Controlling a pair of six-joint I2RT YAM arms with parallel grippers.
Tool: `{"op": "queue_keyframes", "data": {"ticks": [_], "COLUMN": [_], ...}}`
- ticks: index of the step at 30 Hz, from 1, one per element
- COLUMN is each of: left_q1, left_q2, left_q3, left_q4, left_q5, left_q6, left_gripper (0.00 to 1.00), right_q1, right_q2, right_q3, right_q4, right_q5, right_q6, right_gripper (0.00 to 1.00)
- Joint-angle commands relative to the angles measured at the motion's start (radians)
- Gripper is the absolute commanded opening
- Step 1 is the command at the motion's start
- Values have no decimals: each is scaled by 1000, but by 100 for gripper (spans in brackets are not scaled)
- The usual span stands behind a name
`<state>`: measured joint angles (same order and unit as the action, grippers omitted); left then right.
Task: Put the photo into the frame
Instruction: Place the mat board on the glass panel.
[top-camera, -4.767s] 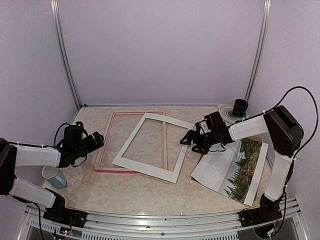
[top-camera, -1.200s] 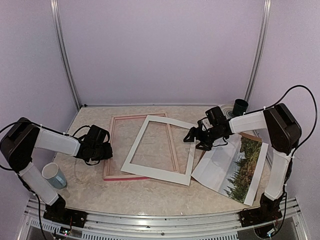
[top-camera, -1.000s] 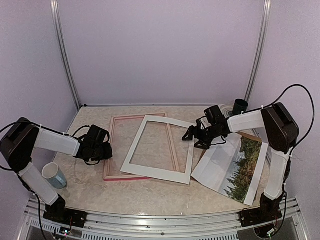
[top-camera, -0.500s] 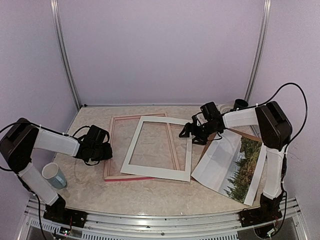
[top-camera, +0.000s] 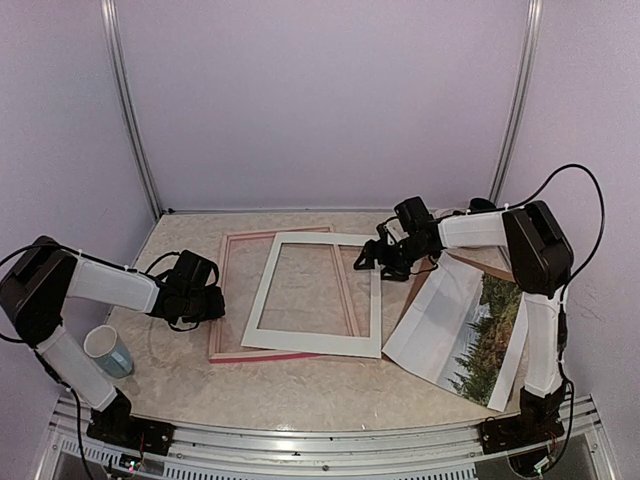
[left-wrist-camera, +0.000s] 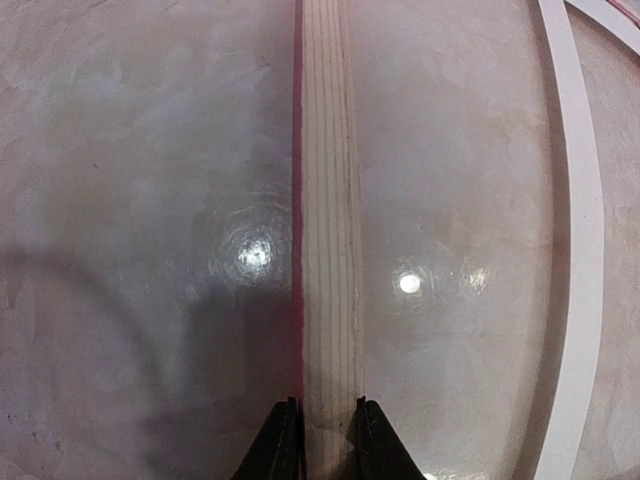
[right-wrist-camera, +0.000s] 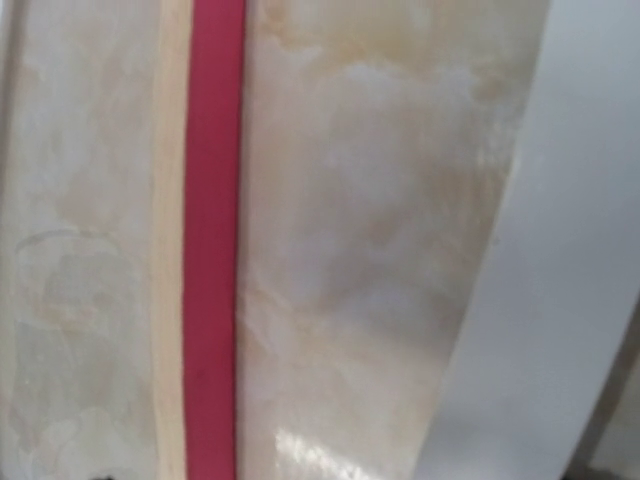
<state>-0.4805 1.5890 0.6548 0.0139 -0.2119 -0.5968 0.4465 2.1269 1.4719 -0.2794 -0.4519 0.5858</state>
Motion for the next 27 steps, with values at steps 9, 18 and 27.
{"op": "queue_keyframes", "data": {"ticks": [9,18,27], "left_q1": [-9,-9,-9], "left_q2": [-30,-35,-38], "left_q3": [-20,-25,-30], "left_q4": [-24,-22,-22], "left_q5": [39,43,44], "left_q6": [5,2,-3], "left_gripper": [21,21,22], "right_q1": [29,46,45], "right_q2": [74,133,123], "right_q3": [157,245,267], "right_q4": [-81,-126,-109], "right_q5": [10,9,-79], "right_q6": [-82,-134,-133], "right_gripper": [89,89,89]}}
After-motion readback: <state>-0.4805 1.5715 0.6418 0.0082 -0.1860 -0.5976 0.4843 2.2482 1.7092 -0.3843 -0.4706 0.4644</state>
